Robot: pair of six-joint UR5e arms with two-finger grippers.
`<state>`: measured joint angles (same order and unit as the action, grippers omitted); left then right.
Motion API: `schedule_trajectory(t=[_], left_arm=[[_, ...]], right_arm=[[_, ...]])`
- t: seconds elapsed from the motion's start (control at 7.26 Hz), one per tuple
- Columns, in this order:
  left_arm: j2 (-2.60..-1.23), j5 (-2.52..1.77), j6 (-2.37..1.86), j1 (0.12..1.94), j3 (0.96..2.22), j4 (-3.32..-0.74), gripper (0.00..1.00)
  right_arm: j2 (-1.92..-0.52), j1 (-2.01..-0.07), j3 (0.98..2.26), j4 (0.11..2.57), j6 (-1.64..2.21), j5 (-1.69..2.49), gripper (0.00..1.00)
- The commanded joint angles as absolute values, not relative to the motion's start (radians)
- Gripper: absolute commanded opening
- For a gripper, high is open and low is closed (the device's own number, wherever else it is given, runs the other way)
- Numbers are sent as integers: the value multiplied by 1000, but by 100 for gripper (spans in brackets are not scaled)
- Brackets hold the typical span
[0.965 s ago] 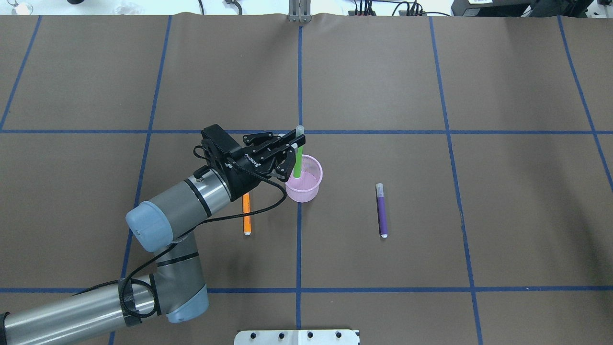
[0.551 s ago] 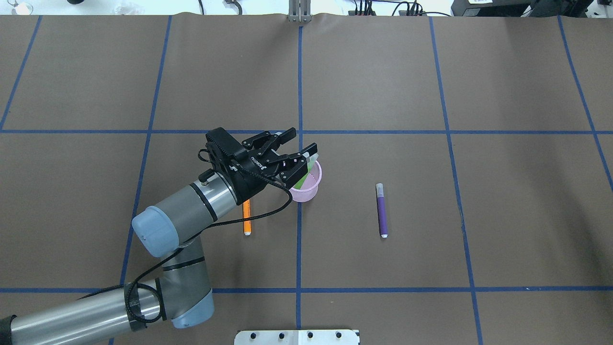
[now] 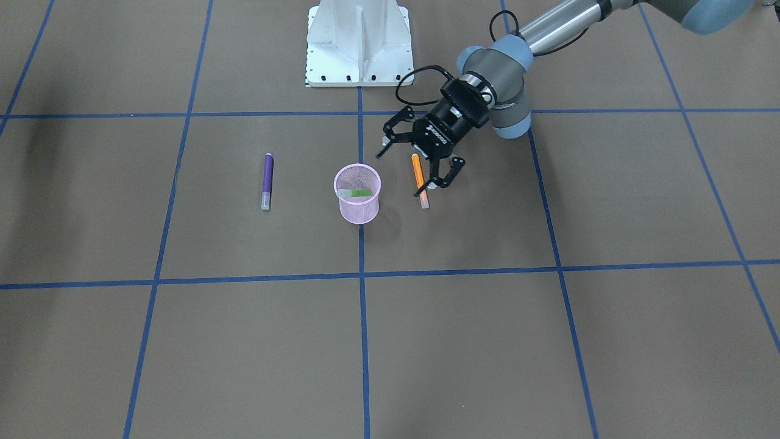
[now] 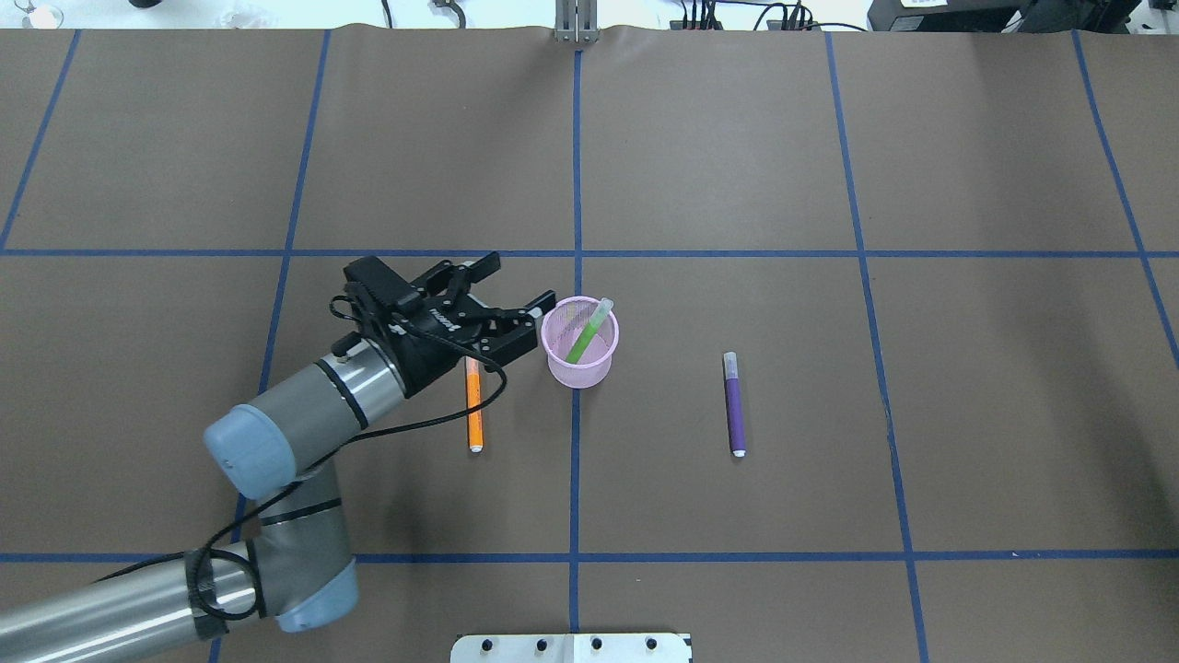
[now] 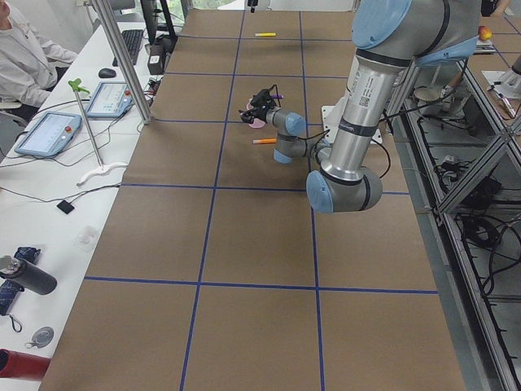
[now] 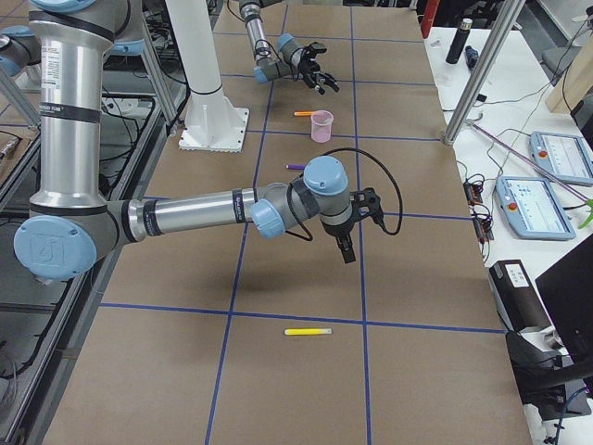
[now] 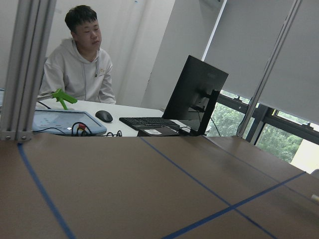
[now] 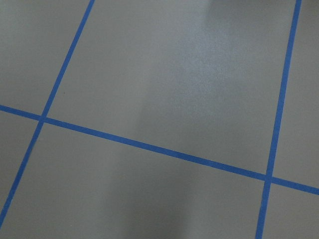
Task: Collect pens into pen holder
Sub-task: 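Lower the green pen into the cup and open the left gripper, then withdraw the left arm away from the cup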
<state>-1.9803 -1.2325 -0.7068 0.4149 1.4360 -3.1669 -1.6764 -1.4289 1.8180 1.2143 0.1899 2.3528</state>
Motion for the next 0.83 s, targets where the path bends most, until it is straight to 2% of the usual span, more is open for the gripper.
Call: schedule_trajectory(t=[0.0, 0.14, 0.41, 0.69], left_arm=[[-1789, -1499, -706, 588, 1552, -2991, 100], [-1723, -1731, -701, 739, 1613, -2861, 100], [-1695, -2283, -625, 1148, 1621, -2649, 100], [-1651, -2501, -271, 1412, 1624, -2361, 100]], right_arm=[[-1692, -1459, 1787, 1213, 129, 2361, 100], [-1695, -1483, 1749, 1215, 57, 2364, 100], [-1712, -1515, 1683, 1209, -38, 2362, 100], [-1770, -1537, 1660, 1209, -107, 2353, 100]])
